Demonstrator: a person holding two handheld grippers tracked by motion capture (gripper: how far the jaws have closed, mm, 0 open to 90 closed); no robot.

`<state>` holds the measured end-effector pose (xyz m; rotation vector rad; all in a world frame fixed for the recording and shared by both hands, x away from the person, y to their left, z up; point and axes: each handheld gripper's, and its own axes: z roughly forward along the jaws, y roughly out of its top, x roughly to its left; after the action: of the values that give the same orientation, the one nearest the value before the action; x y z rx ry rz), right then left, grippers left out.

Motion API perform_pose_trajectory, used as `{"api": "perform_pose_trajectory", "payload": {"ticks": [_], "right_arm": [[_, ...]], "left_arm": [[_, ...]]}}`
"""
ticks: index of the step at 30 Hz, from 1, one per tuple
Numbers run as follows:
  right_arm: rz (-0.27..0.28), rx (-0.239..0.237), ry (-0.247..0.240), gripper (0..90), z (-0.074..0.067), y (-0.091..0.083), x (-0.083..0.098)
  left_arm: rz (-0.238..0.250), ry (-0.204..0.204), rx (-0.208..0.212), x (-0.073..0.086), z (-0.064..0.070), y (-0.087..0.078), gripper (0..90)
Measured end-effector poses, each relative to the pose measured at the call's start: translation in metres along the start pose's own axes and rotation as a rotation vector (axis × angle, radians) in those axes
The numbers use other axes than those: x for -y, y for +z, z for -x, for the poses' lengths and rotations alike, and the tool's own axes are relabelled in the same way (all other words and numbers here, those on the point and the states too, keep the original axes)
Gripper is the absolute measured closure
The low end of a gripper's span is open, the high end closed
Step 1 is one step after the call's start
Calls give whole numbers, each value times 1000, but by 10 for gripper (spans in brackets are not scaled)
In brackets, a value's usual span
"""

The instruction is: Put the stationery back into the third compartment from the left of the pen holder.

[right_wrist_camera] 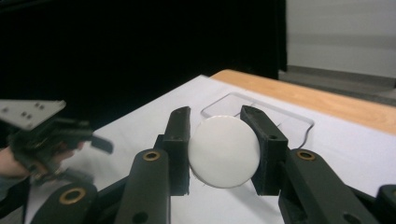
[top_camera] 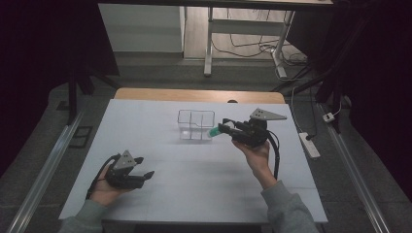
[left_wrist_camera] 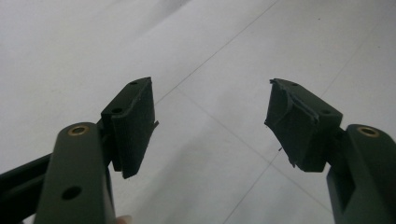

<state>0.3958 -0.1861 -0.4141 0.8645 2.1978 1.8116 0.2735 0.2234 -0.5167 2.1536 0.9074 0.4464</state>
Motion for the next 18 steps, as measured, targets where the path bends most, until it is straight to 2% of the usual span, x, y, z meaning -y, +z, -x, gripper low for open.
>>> {"api": "perform_pose_trajectory", "payload": {"ticks": [4, 11, 18], "right_arm": [[11, 33, 11, 640, 10, 9, -10], [-50, 101, 32, 640, 33, 41, -15], [-96, 131, 26, 639, 39, 63, -15]], "left_arm": [[-9, -6, 1, 5, -2, -1, 320], [-15, -11, 3, 5, -3, 0, 312], [-20, -18, 0, 6, -5, 1, 297]]}}
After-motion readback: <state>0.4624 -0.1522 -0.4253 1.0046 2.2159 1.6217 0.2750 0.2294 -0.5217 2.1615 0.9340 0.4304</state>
